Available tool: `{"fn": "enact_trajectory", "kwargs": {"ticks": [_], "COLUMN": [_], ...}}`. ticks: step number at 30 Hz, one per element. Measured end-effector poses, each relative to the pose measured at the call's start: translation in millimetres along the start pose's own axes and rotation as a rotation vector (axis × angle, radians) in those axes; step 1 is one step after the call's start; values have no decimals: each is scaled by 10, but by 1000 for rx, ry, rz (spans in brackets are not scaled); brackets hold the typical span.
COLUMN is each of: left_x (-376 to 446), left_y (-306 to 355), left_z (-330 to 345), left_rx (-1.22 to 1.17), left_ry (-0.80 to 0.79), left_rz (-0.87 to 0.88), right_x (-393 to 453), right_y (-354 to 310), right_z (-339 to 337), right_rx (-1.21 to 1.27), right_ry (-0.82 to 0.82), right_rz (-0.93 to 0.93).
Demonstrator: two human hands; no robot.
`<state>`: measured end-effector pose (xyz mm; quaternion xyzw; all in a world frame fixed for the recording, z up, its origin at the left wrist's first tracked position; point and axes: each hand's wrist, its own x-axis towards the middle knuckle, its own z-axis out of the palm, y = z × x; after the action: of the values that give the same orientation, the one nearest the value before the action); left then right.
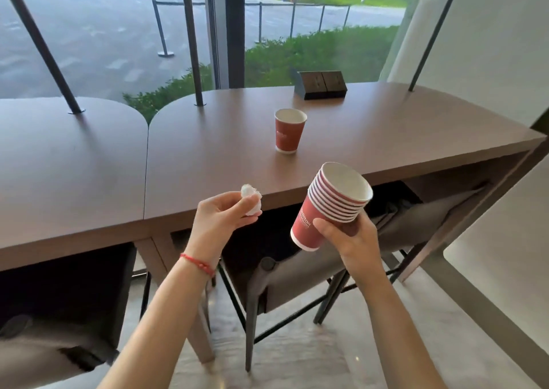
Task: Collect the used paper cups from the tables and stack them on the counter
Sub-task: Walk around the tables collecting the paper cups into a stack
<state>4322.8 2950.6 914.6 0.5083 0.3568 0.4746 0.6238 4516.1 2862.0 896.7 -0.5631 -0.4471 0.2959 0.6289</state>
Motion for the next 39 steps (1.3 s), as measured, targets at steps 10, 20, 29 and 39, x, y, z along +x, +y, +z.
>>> {"fn": "enact_trajectory", "kwargs": {"ticks": [10, 20, 29, 39], "left_x": [1025, 1633, 1770, 1760], "left_y": [78, -5, -88, -119], "left_z": [165, 228, 183, 180], "left_rx": [14, 15, 22, 13], "left_ry": [84, 157, 205, 212], "left_rz": [69, 55, 33, 24], "right_x": [1380, 2520, 2862, 2763], "right_y": [-175, -361, -14, 318], "right_z": [106, 213, 366, 410], "right_rx": [29, 14, -115, -151], "right_ry": [-102, -142, -169, -161], "right_rz": [-117, -205, -159, -68]}}
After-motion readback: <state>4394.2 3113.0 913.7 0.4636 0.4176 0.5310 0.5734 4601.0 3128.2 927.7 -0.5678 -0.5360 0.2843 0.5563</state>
